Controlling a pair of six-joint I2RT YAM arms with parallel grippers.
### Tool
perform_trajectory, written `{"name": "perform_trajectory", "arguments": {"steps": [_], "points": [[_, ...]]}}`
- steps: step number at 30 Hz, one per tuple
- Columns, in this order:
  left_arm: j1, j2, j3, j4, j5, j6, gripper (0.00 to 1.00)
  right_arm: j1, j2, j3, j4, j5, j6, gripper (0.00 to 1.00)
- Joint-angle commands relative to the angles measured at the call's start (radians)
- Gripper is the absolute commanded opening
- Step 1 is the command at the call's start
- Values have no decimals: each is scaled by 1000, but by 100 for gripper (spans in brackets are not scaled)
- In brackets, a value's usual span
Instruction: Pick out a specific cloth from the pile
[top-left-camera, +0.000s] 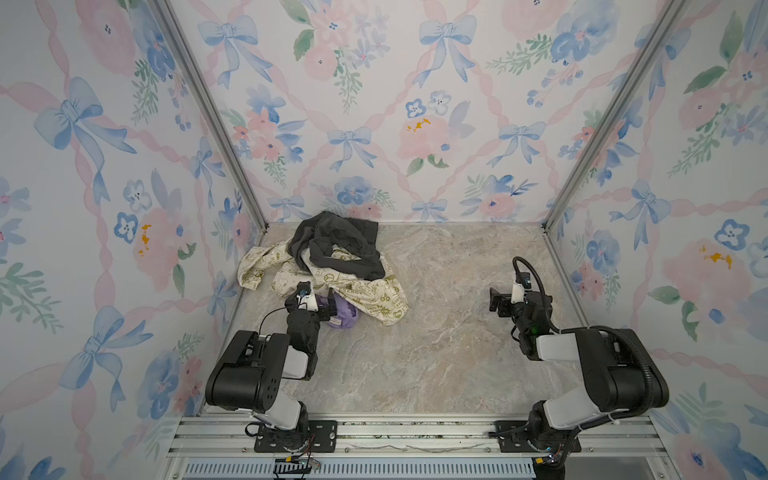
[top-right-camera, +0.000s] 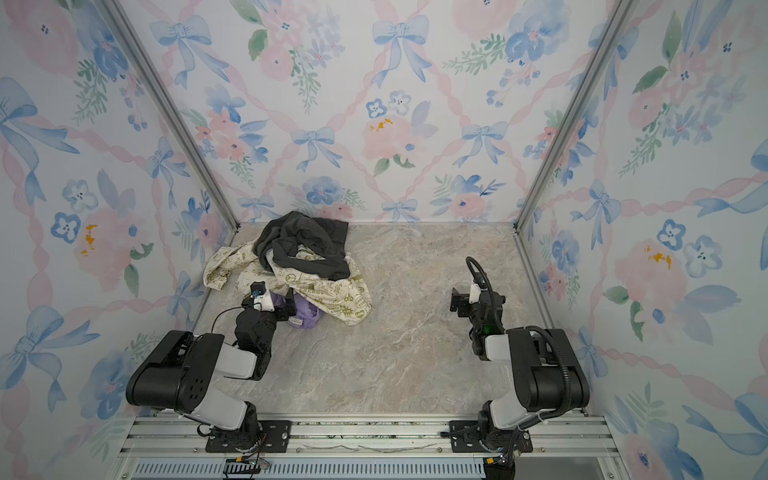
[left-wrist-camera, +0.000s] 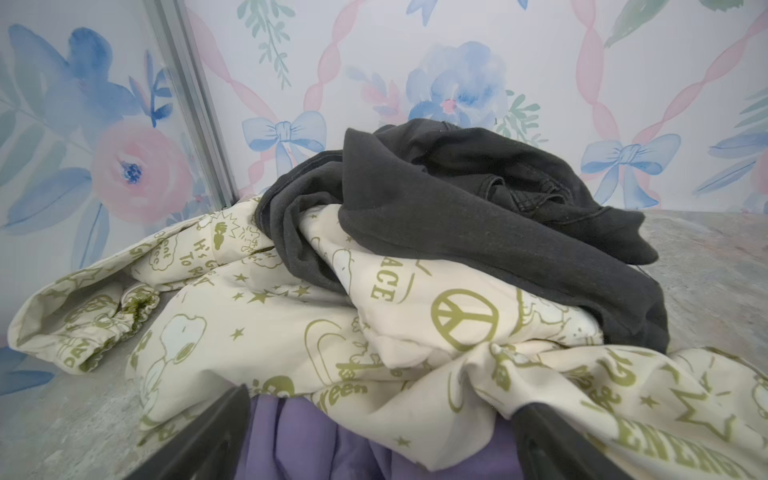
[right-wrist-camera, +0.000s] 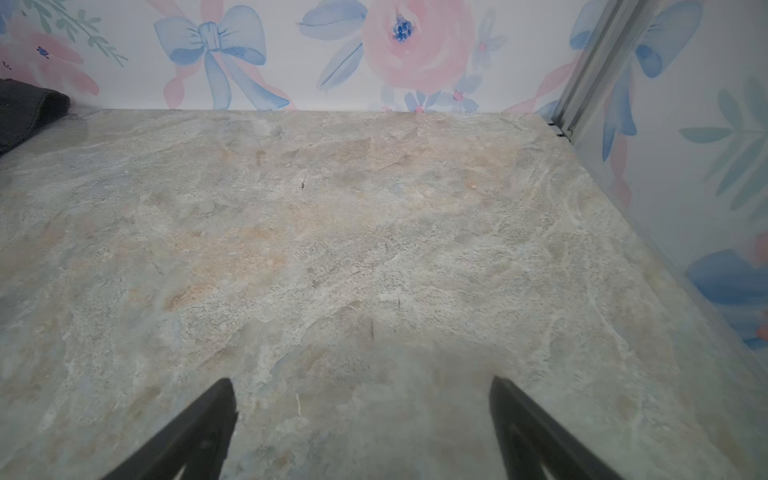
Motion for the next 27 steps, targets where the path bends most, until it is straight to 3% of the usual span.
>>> {"name": "perform_trajectory", "arguments": {"steps": [1,25,27], "points": [[2,4,2,22,-2,18,98,1,4,18,17,2,14,97],[5,0,1,22,0,15,98,0,4,18,17,-2,14,97],[5,-8,8,15,-41,3,98,9,-13,20,16,33,17,97]]}}
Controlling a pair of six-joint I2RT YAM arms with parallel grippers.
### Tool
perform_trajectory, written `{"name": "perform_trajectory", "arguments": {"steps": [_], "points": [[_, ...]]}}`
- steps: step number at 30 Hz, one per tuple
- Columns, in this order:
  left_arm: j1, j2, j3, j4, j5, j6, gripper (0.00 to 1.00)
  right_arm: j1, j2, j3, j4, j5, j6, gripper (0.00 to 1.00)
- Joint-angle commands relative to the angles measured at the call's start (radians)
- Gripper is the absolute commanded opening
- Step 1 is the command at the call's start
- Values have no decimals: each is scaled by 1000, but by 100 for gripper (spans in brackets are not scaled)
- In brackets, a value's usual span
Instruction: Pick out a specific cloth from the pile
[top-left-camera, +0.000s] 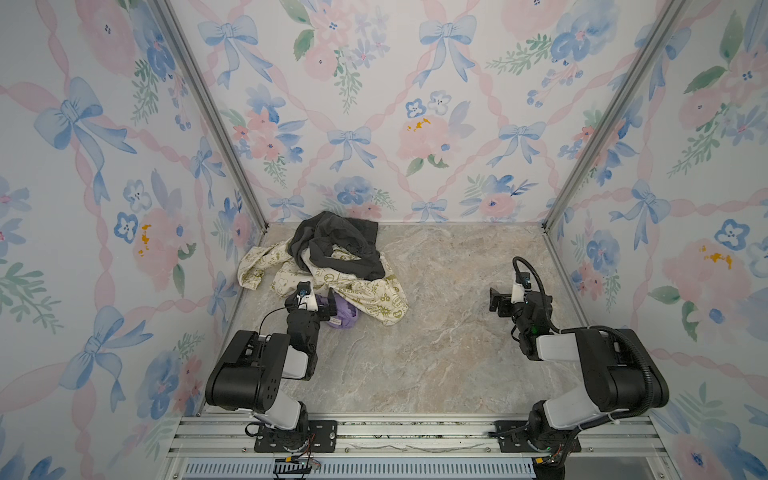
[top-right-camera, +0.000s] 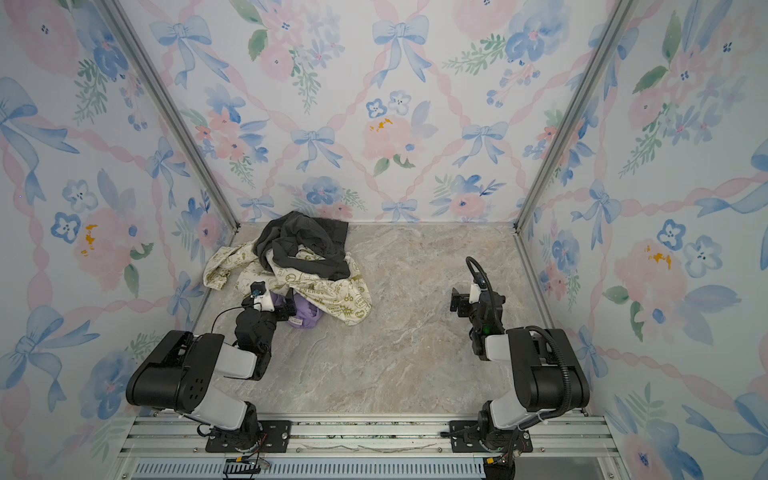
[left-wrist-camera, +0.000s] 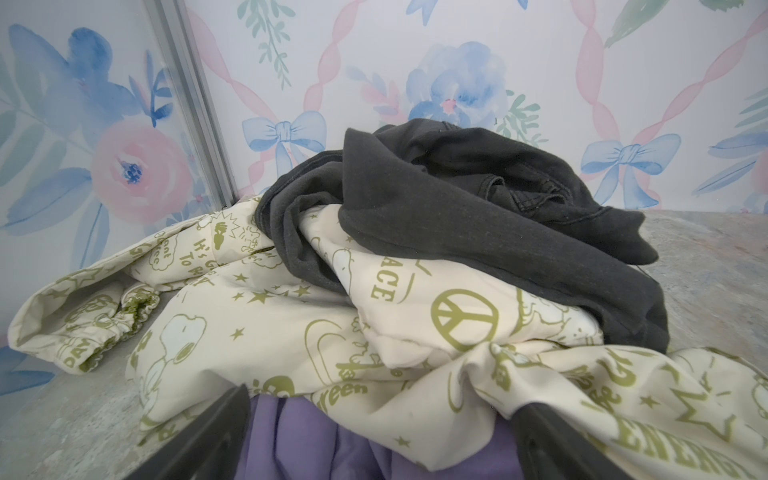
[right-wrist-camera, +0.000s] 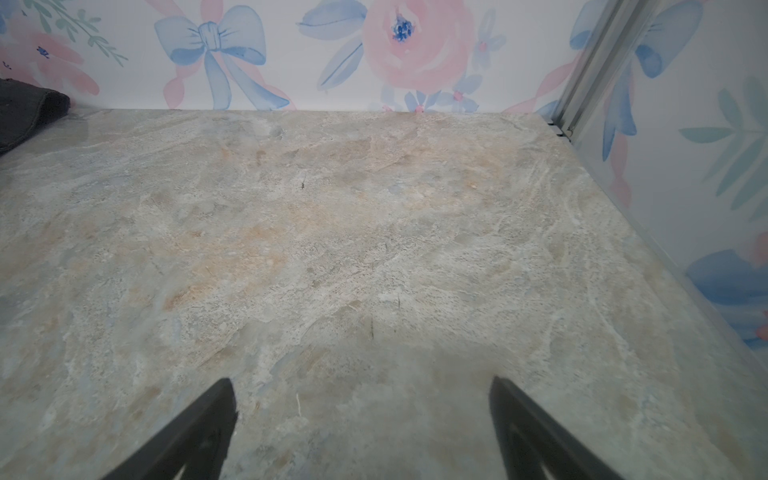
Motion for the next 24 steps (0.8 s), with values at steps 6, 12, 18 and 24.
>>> {"name": "perform_trajectory", "arguments": {"steps": [6,12,18,24], "points": [[2,-222,21,-178,-118,-20,98,24,-231,159,-385,61,10,97],[-5,-500,188,-723,-234,-146,98,29,-415,297,-695,8,23,97],[-5,-611,373,-1192,-167,-300,98,63,-528,398,-911,-71,19,97],[-5,-622,519,-1464,0,-409,88,158,-607,473,-1101,-124,19,97]]}}
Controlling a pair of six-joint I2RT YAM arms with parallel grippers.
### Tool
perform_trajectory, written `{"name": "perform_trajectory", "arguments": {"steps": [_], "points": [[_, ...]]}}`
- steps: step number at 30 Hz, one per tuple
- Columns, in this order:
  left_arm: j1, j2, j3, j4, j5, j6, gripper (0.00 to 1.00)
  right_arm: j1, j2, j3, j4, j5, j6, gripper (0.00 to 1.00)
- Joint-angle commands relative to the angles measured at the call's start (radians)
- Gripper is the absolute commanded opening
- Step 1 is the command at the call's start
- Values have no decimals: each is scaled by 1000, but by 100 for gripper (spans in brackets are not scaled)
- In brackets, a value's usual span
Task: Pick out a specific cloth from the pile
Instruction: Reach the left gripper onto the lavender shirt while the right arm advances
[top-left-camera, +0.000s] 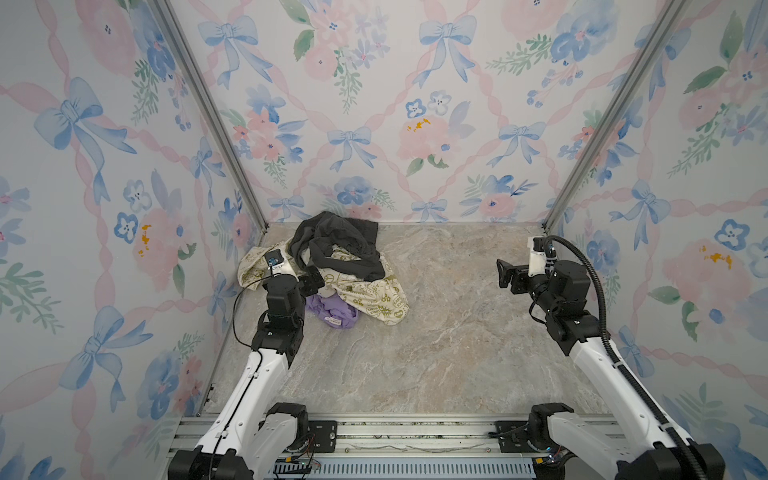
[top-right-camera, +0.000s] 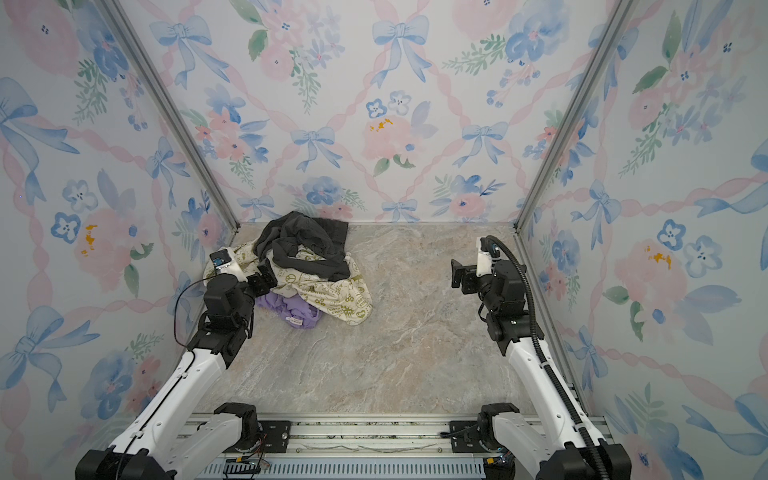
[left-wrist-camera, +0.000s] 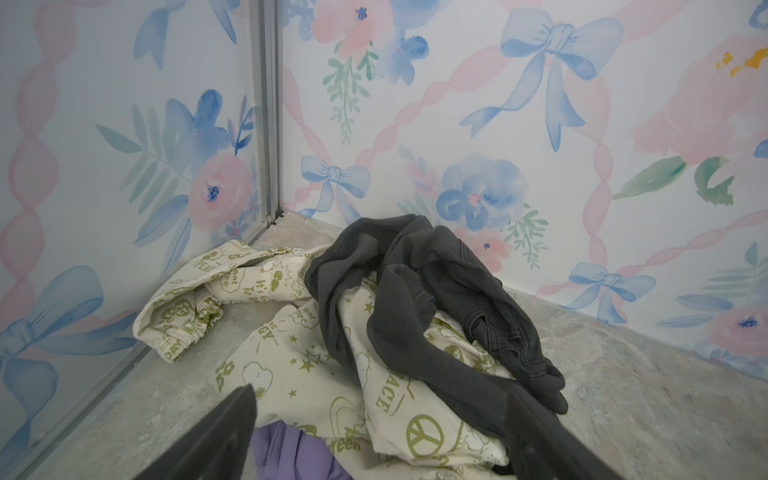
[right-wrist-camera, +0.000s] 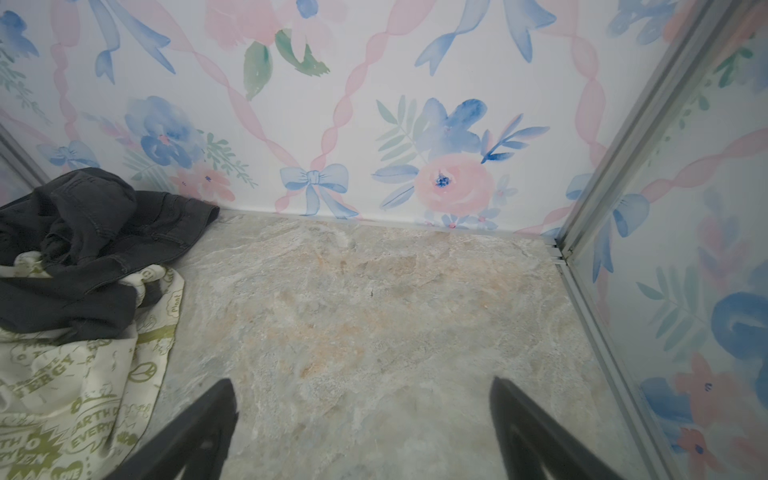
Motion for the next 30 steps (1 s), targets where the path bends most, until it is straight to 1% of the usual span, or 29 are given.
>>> {"name": "perform_trajectory", "arguments": {"steps": [1,4,7,10,14,19,25,30], "points": [[-5,-17,57,-264,113,-118,87,69,-51,53,-190,-47,16,97],[-14,-33,57,-351,118,-218,86,161,-97,74,-254,-40,12,97],[-14,-43,35,-407,152,-315,82,256,-129,98,-323,1,10,97],[-14,-32,-7,-422,226,-393,79,334,-144,113,-374,25,11,97],[-18,15,-17,-423,328,-468,72,426,-150,114,-389,70,-7,97],[-28,90,-5,-424,405,-473,73,519,-123,128,-418,123,-12,97],[-35,176,-5,-419,468,-516,71,606,-83,136,-419,176,-34,97],[-43,233,7,-420,470,-521,64,650,-44,156,-401,172,-44,97]]}}
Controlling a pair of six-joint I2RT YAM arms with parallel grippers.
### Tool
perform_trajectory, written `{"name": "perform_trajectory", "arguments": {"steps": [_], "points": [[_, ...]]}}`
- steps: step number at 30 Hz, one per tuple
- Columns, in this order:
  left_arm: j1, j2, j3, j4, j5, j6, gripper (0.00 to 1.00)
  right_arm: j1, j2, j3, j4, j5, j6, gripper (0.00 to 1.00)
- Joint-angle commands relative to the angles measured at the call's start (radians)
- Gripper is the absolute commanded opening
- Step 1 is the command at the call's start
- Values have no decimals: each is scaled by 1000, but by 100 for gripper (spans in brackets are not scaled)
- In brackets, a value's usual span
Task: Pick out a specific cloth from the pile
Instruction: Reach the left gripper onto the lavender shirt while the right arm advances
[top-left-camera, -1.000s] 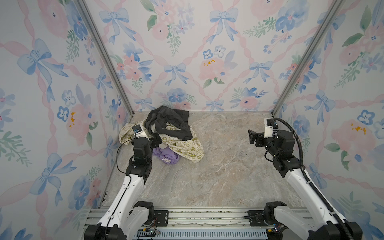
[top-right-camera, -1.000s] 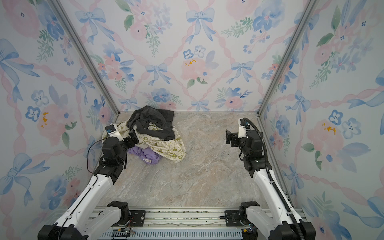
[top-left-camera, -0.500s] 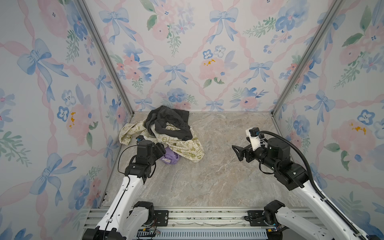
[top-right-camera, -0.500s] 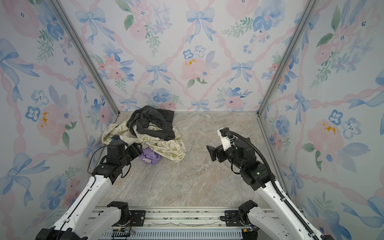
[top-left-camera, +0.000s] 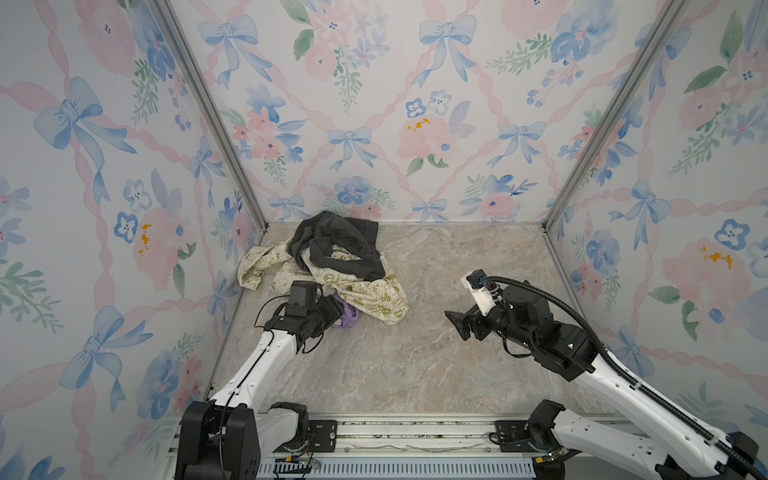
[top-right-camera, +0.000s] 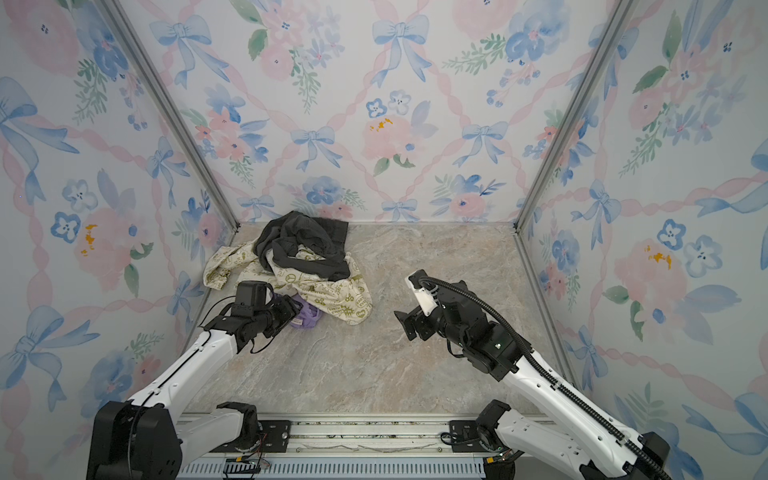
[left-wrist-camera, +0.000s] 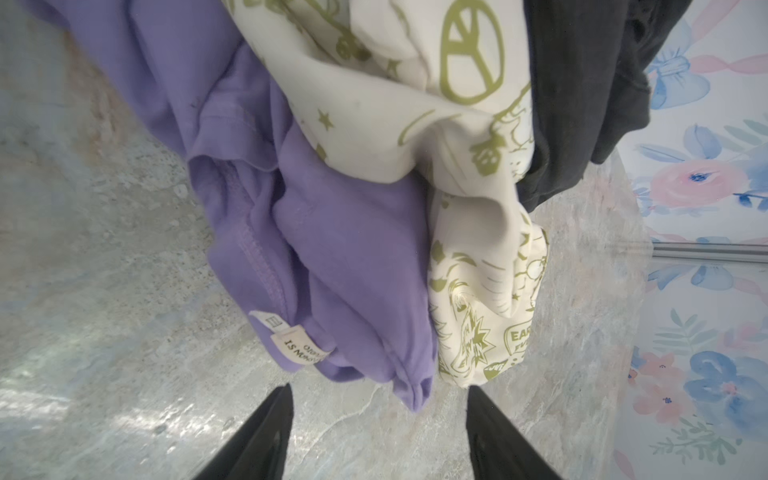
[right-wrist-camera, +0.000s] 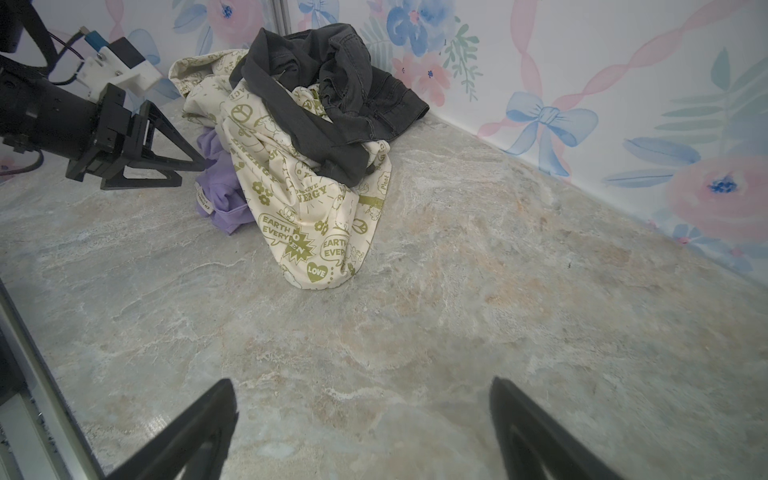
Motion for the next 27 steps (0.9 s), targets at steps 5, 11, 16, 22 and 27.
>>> {"name": "perform_trajectory", "arguments": {"steps": [5,11,16,22,27], "points": [[-6,71,24,-16,8,-11,54,67,51,58,10,41,-12,97],[-8,136,74,12,18,8,44,111,71,55,23,71,-2,97],[-12,182,57,92,61,-28,34,118,86,65,15,91,5,97],[-16,190,56,102,43,-19,8,119,97,81,4,101,-8,97],[-15,174,73,107,34,-18,0,119,109,87,11,105,-9,97]]}}
